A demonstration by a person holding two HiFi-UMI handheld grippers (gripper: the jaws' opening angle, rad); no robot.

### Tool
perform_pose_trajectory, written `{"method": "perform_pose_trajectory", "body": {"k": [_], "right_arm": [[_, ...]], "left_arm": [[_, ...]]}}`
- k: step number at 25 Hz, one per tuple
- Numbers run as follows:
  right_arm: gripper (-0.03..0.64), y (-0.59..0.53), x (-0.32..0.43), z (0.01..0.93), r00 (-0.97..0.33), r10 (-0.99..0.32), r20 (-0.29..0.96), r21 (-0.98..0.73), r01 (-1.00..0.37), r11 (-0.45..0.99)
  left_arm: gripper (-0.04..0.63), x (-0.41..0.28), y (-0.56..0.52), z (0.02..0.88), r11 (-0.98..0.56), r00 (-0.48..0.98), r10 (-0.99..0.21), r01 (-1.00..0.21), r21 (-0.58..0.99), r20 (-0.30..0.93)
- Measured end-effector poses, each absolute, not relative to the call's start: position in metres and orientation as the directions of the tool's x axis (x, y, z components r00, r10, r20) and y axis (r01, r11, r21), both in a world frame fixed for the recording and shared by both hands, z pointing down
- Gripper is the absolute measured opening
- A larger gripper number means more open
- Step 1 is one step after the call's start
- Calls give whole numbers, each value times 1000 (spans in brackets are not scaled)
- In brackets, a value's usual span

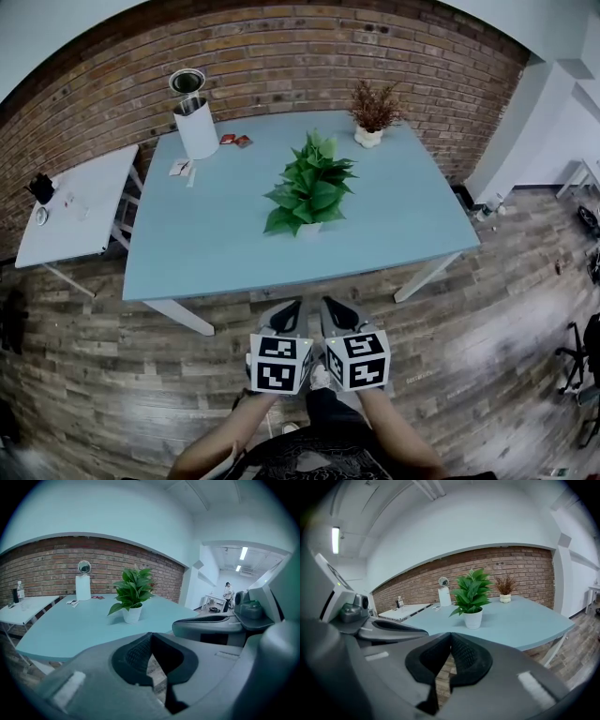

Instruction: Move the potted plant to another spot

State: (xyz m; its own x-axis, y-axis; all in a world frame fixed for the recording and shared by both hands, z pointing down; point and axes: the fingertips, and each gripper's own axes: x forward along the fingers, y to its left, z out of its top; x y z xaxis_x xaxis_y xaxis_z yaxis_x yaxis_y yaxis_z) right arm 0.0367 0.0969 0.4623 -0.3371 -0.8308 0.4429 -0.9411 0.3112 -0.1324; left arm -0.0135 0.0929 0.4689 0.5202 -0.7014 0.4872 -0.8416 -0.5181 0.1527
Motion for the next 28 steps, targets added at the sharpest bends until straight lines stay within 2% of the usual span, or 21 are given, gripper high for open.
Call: {"method": "perform_pose_trajectory", "body": {"k": [28], "right_arm": [[23,-32,62,499,-441,-760,478,-147,-893,425]], "left_arm": [[-3,7,-25,501,-374,378,-736,-918,128,562]]}}
